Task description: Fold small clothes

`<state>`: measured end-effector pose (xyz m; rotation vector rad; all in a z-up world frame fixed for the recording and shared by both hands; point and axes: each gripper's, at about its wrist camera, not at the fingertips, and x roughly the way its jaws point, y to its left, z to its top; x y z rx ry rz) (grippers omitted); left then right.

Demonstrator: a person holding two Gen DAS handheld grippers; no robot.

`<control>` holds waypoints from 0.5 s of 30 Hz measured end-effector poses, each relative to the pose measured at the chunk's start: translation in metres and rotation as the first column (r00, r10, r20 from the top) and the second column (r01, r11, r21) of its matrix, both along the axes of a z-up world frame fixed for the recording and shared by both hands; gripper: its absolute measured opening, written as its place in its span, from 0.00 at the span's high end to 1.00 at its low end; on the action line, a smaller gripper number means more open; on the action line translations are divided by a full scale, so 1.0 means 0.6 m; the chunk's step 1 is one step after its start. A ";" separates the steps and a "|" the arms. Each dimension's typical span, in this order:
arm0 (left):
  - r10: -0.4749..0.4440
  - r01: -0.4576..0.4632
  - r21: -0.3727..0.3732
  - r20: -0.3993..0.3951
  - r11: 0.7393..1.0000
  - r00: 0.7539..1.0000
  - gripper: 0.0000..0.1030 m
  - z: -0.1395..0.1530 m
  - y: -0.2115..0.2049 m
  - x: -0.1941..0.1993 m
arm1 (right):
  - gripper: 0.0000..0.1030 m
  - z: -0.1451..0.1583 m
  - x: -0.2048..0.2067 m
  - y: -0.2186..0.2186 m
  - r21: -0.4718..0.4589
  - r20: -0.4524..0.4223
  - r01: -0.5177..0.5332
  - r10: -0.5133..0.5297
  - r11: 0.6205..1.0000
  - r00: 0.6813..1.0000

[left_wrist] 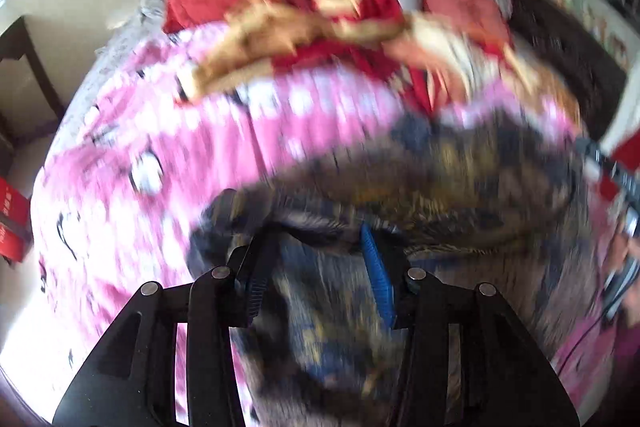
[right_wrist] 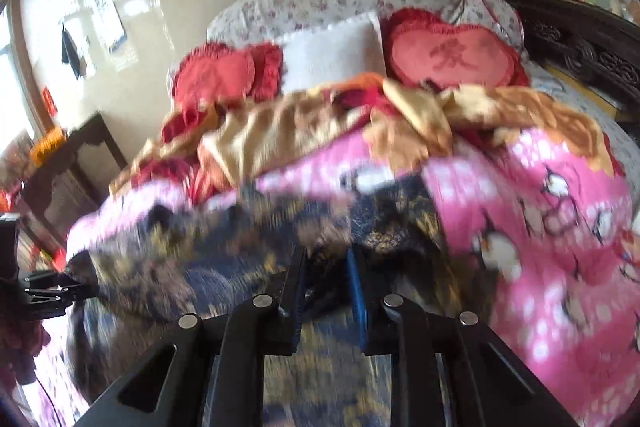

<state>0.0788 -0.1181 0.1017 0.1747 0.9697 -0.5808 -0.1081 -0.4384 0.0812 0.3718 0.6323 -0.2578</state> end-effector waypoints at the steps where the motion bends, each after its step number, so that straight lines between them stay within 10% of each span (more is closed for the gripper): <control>1: 0.035 -0.035 -0.020 0.017 0.999 0.999 0.57 0.014 0.002 0.019 | 0.65 0.008 0.011 -0.008 0.008 0.025 0.012 -0.012 1.000 1.000; 10: 0.081 -0.077 -0.119 0.029 0.990 0.996 0.57 0.067 0.061 0.028 | 0.61 0.067 -0.031 0.008 0.056 0.141 -0.096 0.087 0.994 0.986; 15: -0.048 0.048 -0.003 -0.017 0.999 0.999 0.57 0.011 0.055 -0.032 | 0.61 -0.006 -0.062 0.070 0.056 -0.047 -0.239 0.242 0.969 0.969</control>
